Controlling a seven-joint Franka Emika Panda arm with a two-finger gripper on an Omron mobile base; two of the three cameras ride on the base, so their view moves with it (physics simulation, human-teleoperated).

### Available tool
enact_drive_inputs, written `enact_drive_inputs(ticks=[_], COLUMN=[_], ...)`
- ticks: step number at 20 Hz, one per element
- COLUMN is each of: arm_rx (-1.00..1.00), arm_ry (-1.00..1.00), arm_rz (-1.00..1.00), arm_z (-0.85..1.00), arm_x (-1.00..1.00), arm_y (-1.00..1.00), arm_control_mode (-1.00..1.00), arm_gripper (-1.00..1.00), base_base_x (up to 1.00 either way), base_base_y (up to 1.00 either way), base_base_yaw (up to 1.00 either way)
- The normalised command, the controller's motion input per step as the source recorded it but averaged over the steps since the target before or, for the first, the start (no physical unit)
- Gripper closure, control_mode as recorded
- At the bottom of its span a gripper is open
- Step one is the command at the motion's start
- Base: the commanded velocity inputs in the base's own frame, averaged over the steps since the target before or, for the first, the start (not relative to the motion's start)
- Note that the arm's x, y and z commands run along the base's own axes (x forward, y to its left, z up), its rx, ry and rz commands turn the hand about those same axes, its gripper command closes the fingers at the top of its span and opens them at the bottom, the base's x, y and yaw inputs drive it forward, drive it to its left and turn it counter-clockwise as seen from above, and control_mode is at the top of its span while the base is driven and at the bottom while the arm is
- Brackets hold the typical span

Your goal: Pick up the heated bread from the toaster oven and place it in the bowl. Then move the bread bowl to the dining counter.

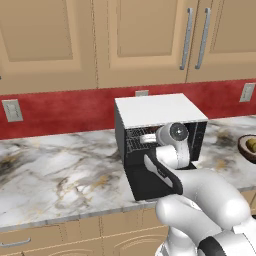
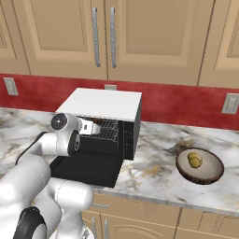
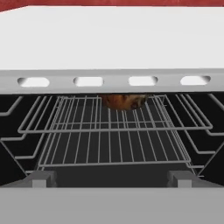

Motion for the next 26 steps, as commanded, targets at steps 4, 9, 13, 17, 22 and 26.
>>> enact_drive_inputs(ticks=[4,9,13,17,22,26], arm_rx=[0.00,0.00,0.00,0.00,0.00,0.00], arm_ry=[-0.03,-0.03,-0.04,-0.05,-0.01,0.00], arm_rz=[0.00,0.00,0.00,0.00,0.00,0.00], arm_z=[0.00,-0.01,-0.06,-0.18,-0.20,-0.08], arm_x=[0.00,0.00,0.00,0.00,0.04,0.00], arm_y=[0.00,0.00,0.00,0.00,0.00,0.00], arm_control_mode=[-1.00,-1.00,-1.00,-1.00,-1.00,-1.00], arm_gripper=[-1.00,-1.00,-1.00,-1.00,-1.00,-1.00], base_base_x=[0.00,0.00,0.00,0.00,0.00,0.00], base_base_y=[0.00,0.00,0.00,0.00,0.00,0.00], base_base_yaw=[0.00,0.00,0.00,0.00,0.00,0.00])
